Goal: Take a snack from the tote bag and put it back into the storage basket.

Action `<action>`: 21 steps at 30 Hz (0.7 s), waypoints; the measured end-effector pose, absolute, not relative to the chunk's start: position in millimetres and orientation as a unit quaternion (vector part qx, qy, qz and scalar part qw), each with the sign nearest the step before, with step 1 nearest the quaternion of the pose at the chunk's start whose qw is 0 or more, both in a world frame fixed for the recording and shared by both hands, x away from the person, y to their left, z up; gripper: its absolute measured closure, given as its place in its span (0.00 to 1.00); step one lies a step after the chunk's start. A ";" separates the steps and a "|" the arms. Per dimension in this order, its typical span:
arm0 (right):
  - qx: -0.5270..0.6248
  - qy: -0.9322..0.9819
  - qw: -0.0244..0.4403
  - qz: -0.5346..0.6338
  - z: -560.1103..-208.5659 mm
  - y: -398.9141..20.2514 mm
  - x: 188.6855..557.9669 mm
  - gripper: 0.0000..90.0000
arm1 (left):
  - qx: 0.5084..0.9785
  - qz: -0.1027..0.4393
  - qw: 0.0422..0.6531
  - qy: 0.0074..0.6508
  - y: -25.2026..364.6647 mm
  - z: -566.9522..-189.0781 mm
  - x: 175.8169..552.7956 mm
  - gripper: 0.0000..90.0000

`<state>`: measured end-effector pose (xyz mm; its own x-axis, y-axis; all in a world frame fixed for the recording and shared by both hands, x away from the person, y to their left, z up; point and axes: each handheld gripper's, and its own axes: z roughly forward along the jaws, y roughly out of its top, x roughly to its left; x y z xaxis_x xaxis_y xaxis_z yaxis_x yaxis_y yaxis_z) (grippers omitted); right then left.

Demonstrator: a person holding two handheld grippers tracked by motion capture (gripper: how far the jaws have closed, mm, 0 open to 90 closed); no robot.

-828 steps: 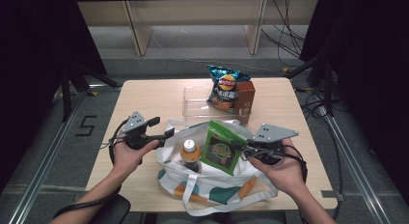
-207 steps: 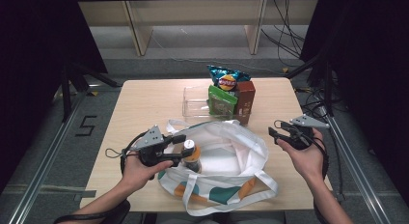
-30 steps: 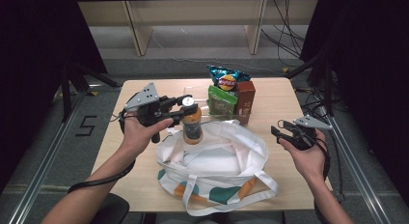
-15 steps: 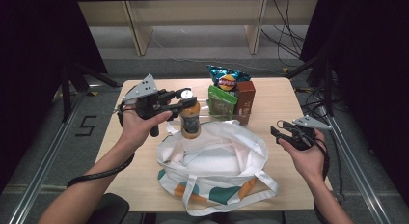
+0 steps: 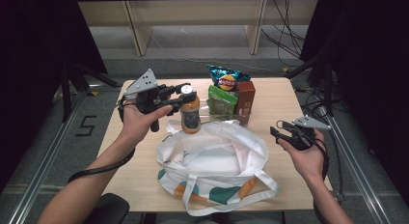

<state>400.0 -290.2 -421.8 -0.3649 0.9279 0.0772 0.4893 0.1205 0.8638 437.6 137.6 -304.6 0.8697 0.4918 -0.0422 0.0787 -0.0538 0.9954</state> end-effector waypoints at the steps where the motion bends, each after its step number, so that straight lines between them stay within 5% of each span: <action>1: 0.497 0.707 0.260 0.432 -421.9 -291.3 400.9 0.52 | 0.708 0.158 0.658 0.202 137.7 -304.1 438.6 0.65; 21: 0.502 0.698 0.257 0.441 -422.8 -290.0 401.2 0.52 | 0.702 0.165 0.660 0.209 135.3 -300.2 458.9 0.65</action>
<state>401.2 -290.0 -422.8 -0.3641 0.9275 0.0843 0.4738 0.1066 0.8742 458.9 135.3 -300.2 0.8579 0.5120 -0.0442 0.0761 -0.0415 0.9962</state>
